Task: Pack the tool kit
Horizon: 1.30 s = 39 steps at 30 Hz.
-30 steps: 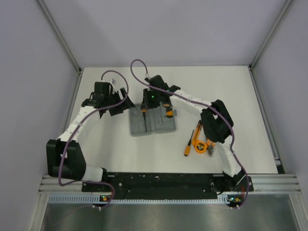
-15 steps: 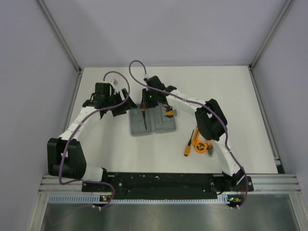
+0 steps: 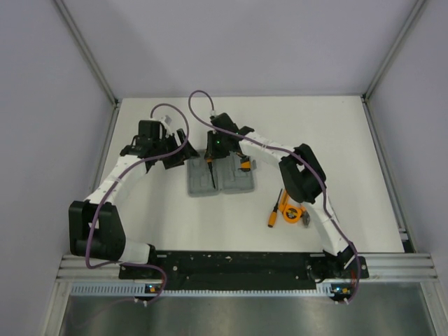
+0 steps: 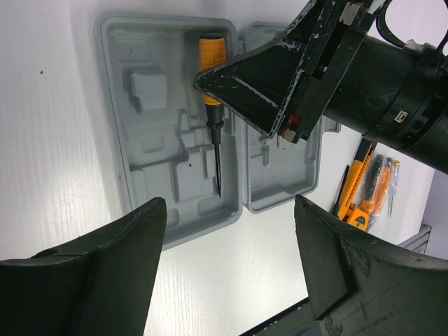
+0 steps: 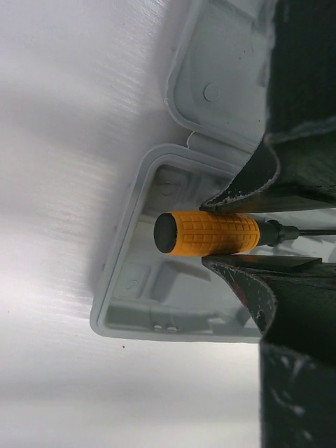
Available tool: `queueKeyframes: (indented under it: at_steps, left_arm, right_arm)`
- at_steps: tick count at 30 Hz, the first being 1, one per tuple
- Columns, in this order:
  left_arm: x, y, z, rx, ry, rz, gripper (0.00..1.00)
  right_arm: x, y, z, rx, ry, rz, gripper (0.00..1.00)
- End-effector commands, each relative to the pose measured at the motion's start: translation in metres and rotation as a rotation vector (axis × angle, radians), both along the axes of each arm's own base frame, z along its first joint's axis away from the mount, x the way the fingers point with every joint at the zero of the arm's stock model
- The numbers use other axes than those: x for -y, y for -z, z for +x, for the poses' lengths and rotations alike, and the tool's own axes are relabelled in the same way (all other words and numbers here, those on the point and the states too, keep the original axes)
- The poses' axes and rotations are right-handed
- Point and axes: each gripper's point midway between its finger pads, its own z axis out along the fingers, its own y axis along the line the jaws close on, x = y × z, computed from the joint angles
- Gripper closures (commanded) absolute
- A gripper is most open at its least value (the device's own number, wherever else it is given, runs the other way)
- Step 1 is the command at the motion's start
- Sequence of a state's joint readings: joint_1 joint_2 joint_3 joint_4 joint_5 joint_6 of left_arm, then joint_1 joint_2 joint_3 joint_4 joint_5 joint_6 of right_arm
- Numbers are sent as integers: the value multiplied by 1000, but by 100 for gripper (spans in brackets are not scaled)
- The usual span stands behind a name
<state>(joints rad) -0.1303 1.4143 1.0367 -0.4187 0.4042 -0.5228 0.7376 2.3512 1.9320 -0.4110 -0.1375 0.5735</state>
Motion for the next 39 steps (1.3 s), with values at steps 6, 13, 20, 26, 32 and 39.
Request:
queueKeyframes:
  at_steps: [6,13,20,26,32,39]
  left_arm:
    - [-3,1,4,17,-5,11,24]
    - [-21,19,2,-43,-87,97,25]
    - [-24,26,0,-68,-101,108,25]
    - [-22,27,-1,-75,-94,101,25]
    - [-21,26,0,-76,-89,96,25]
    - [-19,30,-1,-87,-82,86,26]
  right_arm:
    - [-10,-27,8,8,35,61,94]
    - [0,-47,11,-108,90,152,95]
    - [-3,-37,12,-132,100,152,95]
    - [-13,-37,8,-137,107,159,94]
    - [-11,-27,10,-108,114,117,93]
    - [-17,-12,13,-73,125,76,93]
